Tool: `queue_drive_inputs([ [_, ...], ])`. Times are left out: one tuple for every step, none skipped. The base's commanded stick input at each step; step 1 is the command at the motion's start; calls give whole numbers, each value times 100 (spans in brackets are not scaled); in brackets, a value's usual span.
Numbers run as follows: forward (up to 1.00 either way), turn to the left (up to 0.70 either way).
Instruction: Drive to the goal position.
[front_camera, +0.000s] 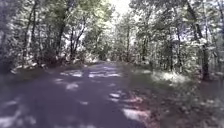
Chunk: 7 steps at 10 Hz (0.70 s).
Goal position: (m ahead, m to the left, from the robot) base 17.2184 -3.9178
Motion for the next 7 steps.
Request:
queue_drive_inputs([
  [45,0],
  [45,0],
  [45,0],
  [45,0],
  [45,16],
  [45,27],
  [45,27],
])
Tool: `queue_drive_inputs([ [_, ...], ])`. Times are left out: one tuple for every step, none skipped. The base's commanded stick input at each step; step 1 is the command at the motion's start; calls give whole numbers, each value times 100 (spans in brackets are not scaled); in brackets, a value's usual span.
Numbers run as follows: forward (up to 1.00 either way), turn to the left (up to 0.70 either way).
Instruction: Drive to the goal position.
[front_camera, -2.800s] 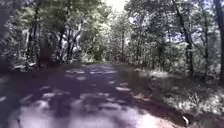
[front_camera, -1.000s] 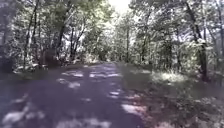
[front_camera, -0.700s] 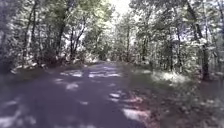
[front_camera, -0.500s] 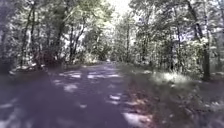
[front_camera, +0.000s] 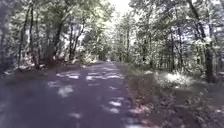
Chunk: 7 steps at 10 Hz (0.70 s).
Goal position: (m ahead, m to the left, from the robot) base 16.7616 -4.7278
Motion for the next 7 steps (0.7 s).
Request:
queue_drive_inputs([
  [45,27],
  [45,27],
  [45,27],
  [45,27],
  [45,27],
  [45,27],
  [45,27],
])
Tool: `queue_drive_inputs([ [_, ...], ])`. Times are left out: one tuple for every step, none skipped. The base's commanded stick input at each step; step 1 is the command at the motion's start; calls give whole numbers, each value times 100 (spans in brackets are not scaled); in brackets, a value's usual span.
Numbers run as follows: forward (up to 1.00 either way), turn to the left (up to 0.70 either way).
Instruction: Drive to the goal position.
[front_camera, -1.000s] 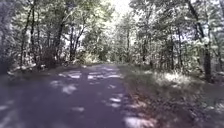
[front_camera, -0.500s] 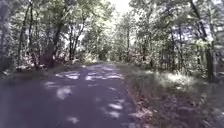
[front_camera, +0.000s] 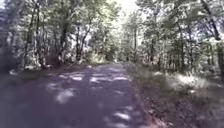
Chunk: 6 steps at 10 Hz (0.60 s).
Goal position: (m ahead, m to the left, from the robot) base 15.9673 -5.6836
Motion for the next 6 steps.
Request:
queue_drive_inputs([
  [45,3],
  [45,0],
  [45,0],
  [45,0],
  [45,0],
  [45,0],
])
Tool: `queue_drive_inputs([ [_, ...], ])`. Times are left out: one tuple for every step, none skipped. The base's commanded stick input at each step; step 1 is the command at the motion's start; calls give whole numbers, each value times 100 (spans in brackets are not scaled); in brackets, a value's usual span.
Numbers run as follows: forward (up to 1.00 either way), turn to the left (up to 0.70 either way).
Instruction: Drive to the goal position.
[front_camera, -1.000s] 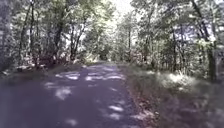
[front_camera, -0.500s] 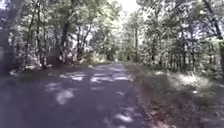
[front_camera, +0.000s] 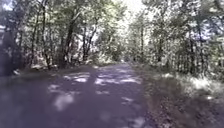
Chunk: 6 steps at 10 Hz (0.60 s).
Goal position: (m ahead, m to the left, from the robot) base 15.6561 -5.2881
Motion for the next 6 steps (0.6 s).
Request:
queue_drive_inputs([
  [45,0],
  [45,0],
  [45,0],
  [45,0],
  [45,0],
  [45,0],
])
